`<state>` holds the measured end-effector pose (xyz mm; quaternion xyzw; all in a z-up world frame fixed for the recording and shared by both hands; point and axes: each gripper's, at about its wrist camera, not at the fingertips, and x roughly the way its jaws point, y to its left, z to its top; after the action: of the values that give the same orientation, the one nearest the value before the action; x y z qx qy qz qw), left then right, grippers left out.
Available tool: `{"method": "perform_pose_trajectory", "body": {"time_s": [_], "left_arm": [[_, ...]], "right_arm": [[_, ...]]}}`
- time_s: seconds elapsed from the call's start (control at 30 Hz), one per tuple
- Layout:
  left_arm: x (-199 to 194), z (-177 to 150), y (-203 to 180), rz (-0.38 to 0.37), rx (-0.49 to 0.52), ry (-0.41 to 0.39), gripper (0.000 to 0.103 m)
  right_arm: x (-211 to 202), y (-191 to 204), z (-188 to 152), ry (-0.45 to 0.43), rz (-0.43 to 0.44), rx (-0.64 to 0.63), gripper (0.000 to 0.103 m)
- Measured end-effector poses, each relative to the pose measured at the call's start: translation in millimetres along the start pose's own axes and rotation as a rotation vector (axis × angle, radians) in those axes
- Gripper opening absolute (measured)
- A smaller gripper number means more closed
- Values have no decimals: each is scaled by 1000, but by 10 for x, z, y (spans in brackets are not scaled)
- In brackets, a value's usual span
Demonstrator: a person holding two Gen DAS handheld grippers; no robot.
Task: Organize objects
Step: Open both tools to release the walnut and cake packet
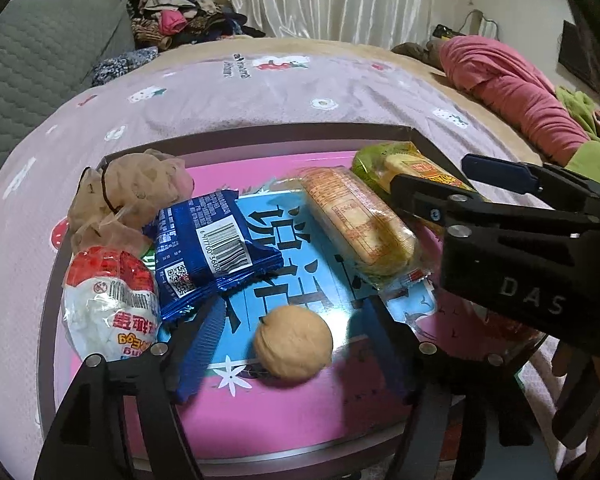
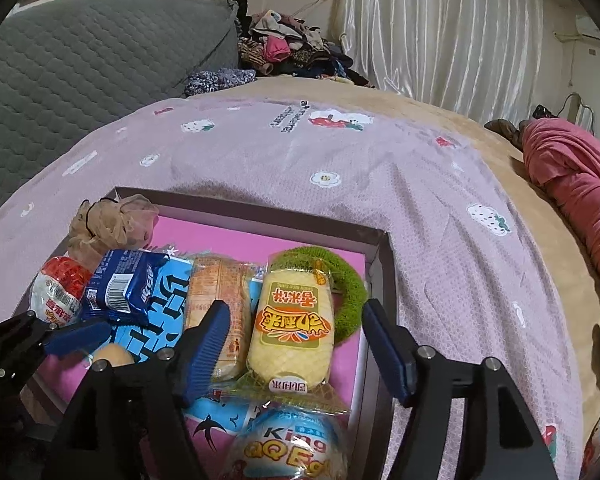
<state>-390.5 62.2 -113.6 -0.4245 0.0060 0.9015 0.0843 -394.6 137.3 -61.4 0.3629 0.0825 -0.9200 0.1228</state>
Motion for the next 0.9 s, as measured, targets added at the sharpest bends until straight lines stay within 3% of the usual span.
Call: {"method": "perform_pose_trajectory", "body": {"time_s": [0.3, 0.43, 0.57, 0.7, 0.8, 0.9], "left_arm": [[-108, 19, 51, 1, -18, 4, 77], [-233, 46, 73, -30, -36, -12, 77], [-363, 66, 65, -10, -29, -45, 81], [-502, 89, 106, 4, -39, -80, 82], [-588, 111, 153, 3, -53, -97, 88], [-690, 136, 215, 22, -64, -131, 94]], "right_arm": [[-164, 5, 37, -32, -5, 6, 76], [-243, 5, 56, -50, 1, 13, 83], [-329, 1, 84, -73, -2, 24, 83], [-540, -29, 102, -143, 14, 53, 88], [-721, -87, 123, -208, 61, 99, 94], [-868, -87, 144, -255, 54, 108, 99]]}}
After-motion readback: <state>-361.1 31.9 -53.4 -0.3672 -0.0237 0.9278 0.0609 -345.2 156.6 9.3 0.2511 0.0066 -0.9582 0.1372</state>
